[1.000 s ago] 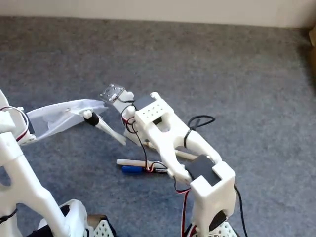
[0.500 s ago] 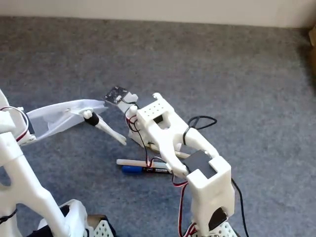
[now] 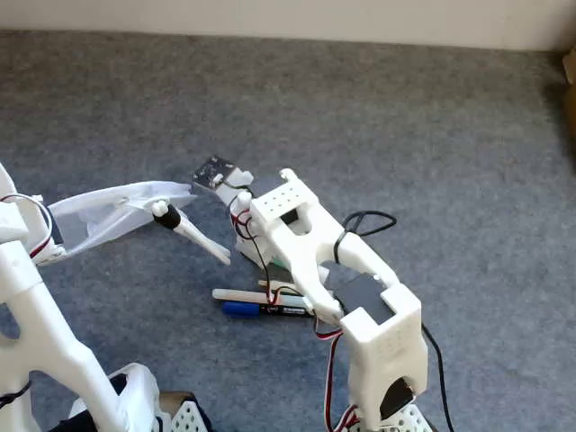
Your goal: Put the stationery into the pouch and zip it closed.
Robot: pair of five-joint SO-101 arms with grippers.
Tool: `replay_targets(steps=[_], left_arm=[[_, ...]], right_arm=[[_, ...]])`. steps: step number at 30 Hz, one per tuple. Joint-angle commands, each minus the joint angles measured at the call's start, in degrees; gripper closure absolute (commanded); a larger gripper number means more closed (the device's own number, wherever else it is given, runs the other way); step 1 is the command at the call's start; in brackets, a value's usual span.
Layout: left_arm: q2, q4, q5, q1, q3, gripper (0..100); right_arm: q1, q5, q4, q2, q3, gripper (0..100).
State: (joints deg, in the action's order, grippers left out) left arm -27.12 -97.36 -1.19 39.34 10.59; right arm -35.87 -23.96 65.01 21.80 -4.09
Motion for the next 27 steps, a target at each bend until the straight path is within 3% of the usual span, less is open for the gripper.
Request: replay_targets(steps=[1,13,27], left_arm=[[1.7,1.0,-0.4,1.5,1.5,99],[1.7,1.1,-0.4,0.3,1.0,99],[1.7,1.1,-0.4,-1.8,1.2,99]], right_arm=[[1.4,-0.3,0.2,-7.7,2.3,97.8],[1.4,-0.2,0.2,-19.8,2.3,97.8],[1.0,12.4,5.4,-37.8,2.2,97.8]])
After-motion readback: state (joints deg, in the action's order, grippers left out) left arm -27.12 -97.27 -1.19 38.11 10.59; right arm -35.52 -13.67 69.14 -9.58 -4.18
